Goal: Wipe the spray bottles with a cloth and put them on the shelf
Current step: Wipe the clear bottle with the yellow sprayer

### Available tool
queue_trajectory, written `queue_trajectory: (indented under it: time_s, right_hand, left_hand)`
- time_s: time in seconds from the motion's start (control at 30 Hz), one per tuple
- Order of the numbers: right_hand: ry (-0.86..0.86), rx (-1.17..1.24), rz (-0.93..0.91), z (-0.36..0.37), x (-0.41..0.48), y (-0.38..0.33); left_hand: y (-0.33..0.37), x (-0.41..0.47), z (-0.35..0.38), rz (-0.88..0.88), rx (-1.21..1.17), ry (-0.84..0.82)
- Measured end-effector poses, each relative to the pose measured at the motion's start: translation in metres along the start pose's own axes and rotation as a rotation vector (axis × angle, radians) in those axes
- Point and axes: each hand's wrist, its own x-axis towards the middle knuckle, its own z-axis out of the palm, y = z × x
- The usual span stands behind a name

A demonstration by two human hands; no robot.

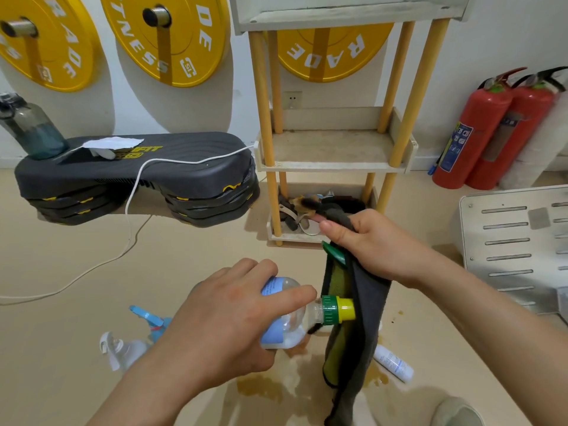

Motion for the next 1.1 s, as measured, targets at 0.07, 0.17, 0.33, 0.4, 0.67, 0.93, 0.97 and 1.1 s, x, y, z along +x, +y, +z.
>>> queue_trajectory:
  time_s: [0.07, 0.17, 0.33, 0.4, 0.67, 0.93, 0.97, 1.1]
  right_hand:
    - [0.062, 0.197, 0.091, 0.0, -0.001, 0.002]
    - [0.211, 0.695, 0.291, 0.005, -0.007, -0.002]
    - [0.043, 0.965, 0.259, 0.022, -0.022, -0.008]
    - [-0.045, 1.178, 0.231, 0.023, -0.027, -0.01]
    - [0.03, 1.306, 0.216, 0.019, -0.027, -0.027]
    - [0.612, 0.435, 0.062, 0.002, -0.017, -0.015]
    - [0.611, 0.571, 0.057, 0.001, -0.016, -0.015]
    - [0.498, 1.01, 0.057, -0.005, -0.019, -0.029]
  left_hand:
    - [-0.001, 0.0, 0.0, -0.007, -0.001, 0.014]
    - [-0.006, 0.0, 0.001, -0.034, -0.008, 0.085]
    - [-0.014, -0.004, 0.004, -0.039, -0.074, 0.078]
    - [-0.015, -0.005, 0.006, -0.05, -0.227, 0.075]
    - [0.008, 0.003, 0.006, -0.155, -0.938, 0.2]
    - [-0.01, 0.005, 0.005, -0.204, -0.623, 0.223]
    - [-0.01, 0.005, 0.005, -0.225, -0.679, 0.244]
    - [-0.001, 0.007, 0.005, -0.334, -0.817, 0.284]
